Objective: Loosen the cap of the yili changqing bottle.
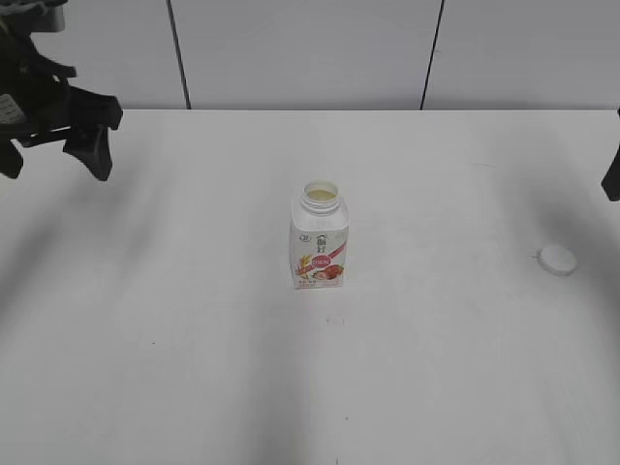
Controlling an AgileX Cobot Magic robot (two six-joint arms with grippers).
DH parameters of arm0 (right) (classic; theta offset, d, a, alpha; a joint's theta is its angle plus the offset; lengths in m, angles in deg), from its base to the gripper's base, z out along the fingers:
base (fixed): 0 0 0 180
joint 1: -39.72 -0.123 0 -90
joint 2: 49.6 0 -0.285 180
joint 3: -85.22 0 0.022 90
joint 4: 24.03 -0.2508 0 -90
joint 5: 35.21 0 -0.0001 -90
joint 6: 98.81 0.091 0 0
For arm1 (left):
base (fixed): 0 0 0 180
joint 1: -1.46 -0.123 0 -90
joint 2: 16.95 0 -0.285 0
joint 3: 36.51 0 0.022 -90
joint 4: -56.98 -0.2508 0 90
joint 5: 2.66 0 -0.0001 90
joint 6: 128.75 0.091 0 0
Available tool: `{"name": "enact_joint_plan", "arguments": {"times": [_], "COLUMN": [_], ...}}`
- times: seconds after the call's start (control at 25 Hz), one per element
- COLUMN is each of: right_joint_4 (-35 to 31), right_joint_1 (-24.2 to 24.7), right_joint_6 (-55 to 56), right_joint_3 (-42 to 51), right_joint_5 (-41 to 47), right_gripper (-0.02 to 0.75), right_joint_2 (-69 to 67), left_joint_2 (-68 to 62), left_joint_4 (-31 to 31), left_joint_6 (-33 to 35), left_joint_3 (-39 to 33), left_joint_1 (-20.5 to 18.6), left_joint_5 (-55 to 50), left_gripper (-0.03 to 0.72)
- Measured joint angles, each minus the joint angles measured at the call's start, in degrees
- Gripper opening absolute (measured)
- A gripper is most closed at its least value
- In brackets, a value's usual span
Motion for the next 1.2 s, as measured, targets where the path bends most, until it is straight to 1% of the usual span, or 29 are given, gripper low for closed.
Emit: {"name": "enact_joint_plan", "arguments": {"times": [0.12, 0.4, 0.52, 0.64, 0.84, 0.96, 1.16, 1.2], "right_joint_4": [0.13, 1.56, 2.0, 3.18, 6.5, 6.83, 7.07, 7.07], "right_joint_1": [0.0, 0.0, 0.0, 0.0, 0.0, 0.0, 0.0, 0.0], "right_joint_6": [0.0, 0.07, 1.37, 1.94, 2.82, 3.45, 3.62, 3.62], "right_joint_3": [-0.51, -0.51, 0.5, 4.39, 11.83, 16.05, 20.35, 20.35], "right_joint_5": [3.17, 3.8, 3.81, 3.81, 3.86, 3.92, 4.18, 4.18], "right_gripper": [0.511, 0.511, 0.511, 0.506, 0.502, 0.501, 0.501, 0.501], "right_joint_2": [2.22, 5.86, 8.01, 12.58, 24.44, 33.16, 49.5, 49.5], "left_joint_2": [0.18, 2.05, 3.74, 6.88, 17.04, 24.41, 38.48, 40.96], "left_joint_4": [0.48, 0.48, 0.48, 0.89, 1.52, 1.54, 0.47, 0.1], "left_joint_6": [0.64, 0.99, 1.06, 1.06, 1.06, 1.06, 1.06, 1.06], "left_joint_3": [0.31, 0.37, 0.37, -0.56, -6.15, -10.4, -16.85, -18.2], "left_joint_1": [-0.57, -0.74, -0.74, -0.74, -0.74, -0.74, -0.74, -0.74], "left_joint_5": [-5.56, -14.28, -15.55, -15.56, -15.61, -15.68, -15.79, -15.84], "left_gripper": [0.578, 0.532, 0.516, 0.512, 0.51, 0.51, 0.51, 0.51]}}
